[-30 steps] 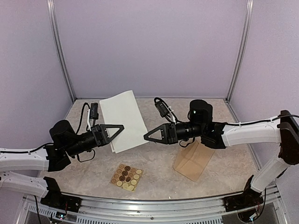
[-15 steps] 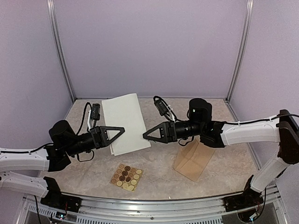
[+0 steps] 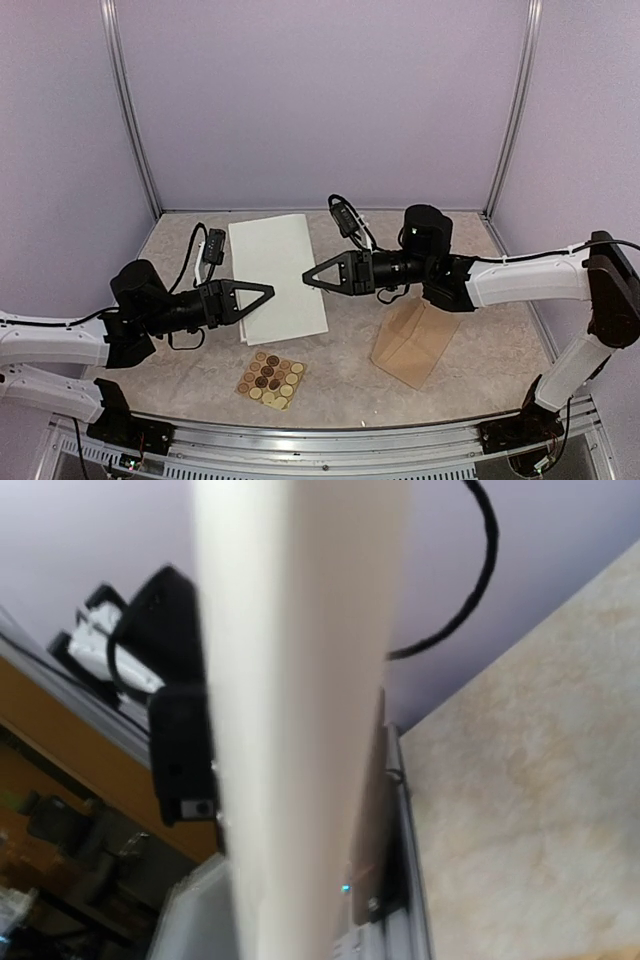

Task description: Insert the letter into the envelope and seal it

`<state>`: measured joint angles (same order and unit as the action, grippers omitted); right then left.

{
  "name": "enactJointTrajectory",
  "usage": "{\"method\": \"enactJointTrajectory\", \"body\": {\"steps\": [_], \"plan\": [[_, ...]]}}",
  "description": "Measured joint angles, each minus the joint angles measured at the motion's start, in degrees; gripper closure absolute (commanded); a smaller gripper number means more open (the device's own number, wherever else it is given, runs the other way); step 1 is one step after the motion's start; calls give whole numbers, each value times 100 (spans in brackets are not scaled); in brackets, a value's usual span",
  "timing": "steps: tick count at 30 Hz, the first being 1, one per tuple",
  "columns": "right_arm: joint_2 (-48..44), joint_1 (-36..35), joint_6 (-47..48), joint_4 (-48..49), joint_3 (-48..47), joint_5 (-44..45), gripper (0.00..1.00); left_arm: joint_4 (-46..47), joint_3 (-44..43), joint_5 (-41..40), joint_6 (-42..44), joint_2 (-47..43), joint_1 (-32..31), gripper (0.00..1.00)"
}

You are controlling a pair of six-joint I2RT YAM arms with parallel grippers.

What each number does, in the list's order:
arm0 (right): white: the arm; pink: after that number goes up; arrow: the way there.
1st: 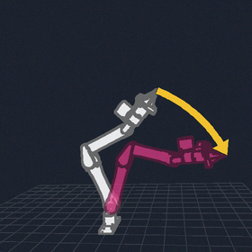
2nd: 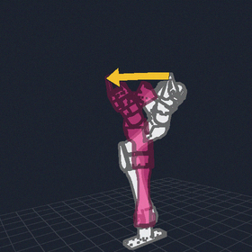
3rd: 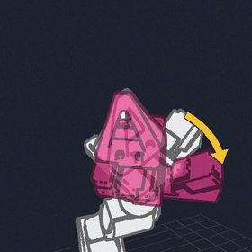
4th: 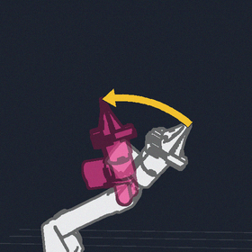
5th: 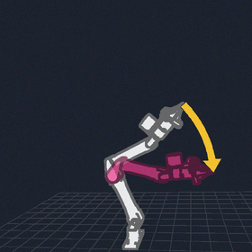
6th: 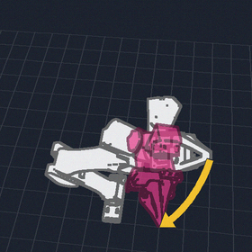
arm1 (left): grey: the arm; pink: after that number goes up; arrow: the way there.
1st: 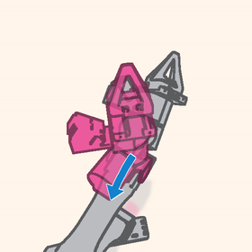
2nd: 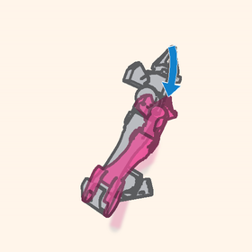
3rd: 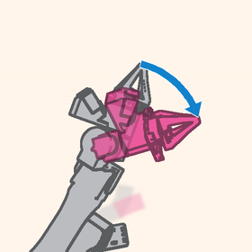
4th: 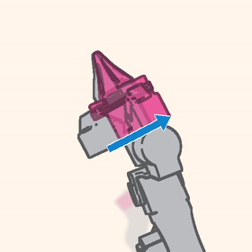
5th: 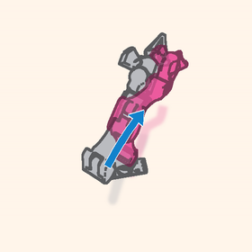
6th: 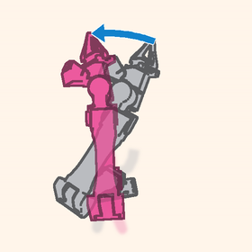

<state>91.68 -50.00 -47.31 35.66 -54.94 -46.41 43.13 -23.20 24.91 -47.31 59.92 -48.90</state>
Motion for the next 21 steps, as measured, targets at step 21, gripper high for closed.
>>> {"method": "enactJointTrajectory", "body": {"steps": [21], "plan": [[7, 118, -350, 581, 9, 63, 100, -11, -2, 144, 4, 103, -136, 100]]}}
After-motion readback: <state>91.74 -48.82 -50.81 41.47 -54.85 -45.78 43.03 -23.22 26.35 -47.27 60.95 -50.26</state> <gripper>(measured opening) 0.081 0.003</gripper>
